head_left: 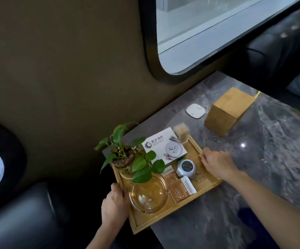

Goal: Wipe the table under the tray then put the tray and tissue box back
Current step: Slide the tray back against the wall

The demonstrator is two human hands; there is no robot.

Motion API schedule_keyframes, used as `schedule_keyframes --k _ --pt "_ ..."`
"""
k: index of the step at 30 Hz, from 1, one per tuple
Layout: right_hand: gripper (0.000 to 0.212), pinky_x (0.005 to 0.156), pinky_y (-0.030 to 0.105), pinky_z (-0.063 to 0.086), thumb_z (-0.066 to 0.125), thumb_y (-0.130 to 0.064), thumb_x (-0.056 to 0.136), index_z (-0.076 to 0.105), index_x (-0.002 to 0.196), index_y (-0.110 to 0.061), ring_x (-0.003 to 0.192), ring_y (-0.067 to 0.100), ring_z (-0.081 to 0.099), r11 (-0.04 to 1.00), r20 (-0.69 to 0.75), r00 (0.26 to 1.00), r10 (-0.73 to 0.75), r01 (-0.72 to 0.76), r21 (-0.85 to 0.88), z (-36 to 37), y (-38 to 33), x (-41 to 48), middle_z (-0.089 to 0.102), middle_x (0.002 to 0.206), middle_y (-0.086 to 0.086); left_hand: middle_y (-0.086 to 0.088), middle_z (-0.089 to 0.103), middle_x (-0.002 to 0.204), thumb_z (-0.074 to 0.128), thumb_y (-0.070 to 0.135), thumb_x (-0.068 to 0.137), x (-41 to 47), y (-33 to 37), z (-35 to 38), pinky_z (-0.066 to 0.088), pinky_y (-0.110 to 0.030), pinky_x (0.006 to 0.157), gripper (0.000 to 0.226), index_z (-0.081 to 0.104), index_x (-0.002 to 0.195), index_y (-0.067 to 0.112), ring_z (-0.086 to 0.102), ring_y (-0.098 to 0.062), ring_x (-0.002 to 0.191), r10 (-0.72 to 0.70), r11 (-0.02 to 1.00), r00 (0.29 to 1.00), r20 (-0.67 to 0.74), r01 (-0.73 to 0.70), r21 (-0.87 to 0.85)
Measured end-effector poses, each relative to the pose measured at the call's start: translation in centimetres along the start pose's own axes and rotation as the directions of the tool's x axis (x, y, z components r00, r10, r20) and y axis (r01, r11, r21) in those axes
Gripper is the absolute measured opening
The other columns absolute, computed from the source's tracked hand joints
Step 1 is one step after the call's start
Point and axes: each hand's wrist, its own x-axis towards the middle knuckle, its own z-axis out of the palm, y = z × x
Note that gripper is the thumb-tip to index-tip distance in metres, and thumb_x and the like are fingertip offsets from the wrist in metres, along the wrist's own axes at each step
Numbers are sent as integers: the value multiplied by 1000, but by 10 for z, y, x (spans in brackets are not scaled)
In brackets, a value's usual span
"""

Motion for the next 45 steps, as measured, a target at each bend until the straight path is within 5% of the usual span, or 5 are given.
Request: schedule_keyframes --k 11,17,24,35,45 --pt "30 71 39 50 30 -34 96 48 102 -10 85 34 66 999 46 999 24 -23 -32 8 4 30 72 93 14 -16 65 87 45 27 91 19 8 13 46 -40 65 17 39 84 12 62 -39 78 -3 998 1000 -14 2 -58" --pt "40 79 42 49 43 -56 84 48 107 -24 92 22 61 934 209 977 43 -113 338 4 19 22 62 100 -1 -10 64 102 41 24 90 16 1 3 44 -34 71 19 44 108 16 61 -30 92 -4 998 996 87 9 -57" --pt "116 91 27 36 75 -63 46 14 141 -35 105 10 36 926 423 901 -96 -74 369 0 41 -9 31 109 -12 -5 -10 156 62 75 50 -22 -11 14 -10 -35 115 140 -24 139 10 -15 -16 142 68 956 962 265 -139 258" --pt "104 77 29 41 78 -53 53 27 140 -25 105 17 51 954 285 957 -49 -40 297 3 30 13 44 120 -7 0 6 158 61 71 56 -23 -1 30 -41 -26 94 127 -12 143 14 -36 -6 129 104 982 993 57 -112 155" --pt "73 76 37 43 78 -38 62 46 125 -22 104 27 54 963 202 976 -80 24 267 -13 -5 71 51 108 0 -3 13 157 72 59 56 14 3 19 -31 -34 104 123 -3 145 15 -31 -1 130 45 999 998 -34 -45 7"
